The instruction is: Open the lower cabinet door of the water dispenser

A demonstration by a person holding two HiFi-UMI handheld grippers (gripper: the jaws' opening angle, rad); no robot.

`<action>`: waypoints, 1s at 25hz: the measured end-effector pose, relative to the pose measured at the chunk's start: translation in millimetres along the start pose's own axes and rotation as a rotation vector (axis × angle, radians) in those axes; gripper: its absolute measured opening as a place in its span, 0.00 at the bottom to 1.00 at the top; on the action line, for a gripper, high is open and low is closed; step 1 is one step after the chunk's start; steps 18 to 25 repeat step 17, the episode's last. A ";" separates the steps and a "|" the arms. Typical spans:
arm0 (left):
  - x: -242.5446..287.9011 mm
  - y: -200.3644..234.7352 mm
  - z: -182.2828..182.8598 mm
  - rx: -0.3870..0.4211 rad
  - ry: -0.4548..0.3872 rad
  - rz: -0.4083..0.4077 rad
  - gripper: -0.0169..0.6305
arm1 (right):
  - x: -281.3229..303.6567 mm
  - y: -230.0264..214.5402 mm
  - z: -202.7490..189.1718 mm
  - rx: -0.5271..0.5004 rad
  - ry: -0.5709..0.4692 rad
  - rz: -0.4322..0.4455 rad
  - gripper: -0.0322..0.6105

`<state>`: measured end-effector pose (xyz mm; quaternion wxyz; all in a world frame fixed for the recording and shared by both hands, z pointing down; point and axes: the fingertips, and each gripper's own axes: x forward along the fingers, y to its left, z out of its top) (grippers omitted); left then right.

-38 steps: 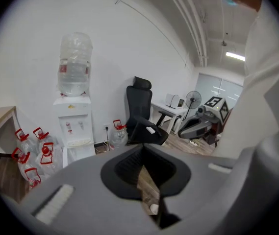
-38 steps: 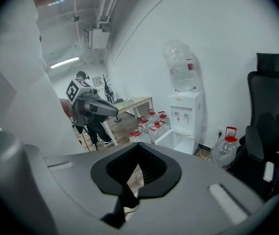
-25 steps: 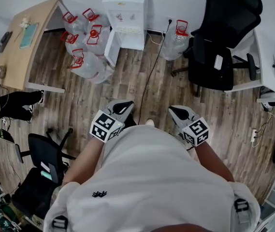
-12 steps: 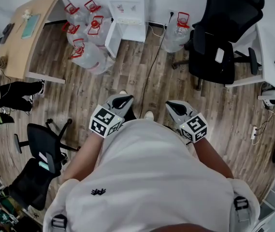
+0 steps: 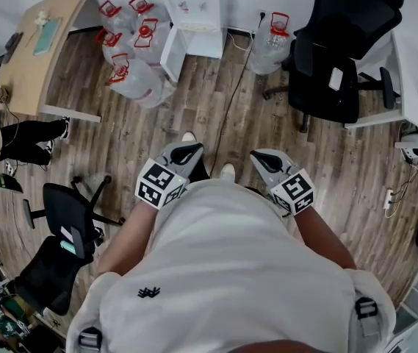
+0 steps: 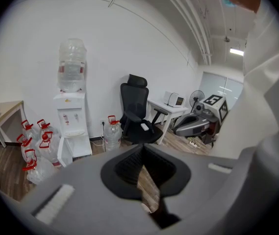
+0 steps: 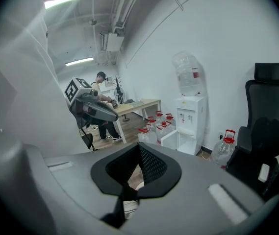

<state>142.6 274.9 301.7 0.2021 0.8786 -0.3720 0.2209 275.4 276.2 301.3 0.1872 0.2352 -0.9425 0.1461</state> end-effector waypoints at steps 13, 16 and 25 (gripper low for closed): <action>8.8 19.5 15.0 0.012 -0.023 -0.021 0.11 | 21.5 -3.5 8.2 0.023 0.009 0.003 0.05; 4.4 40.7 16.0 0.002 -0.030 -0.019 0.11 | 42.9 -4.0 15.1 0.013 0.023 0.012 0.05; 2.5 47.9 15.4 -0.004 -0.031 -0.018 0.11 | 50.2 -4.1 17.3 0.010 0.028 0.014 0.05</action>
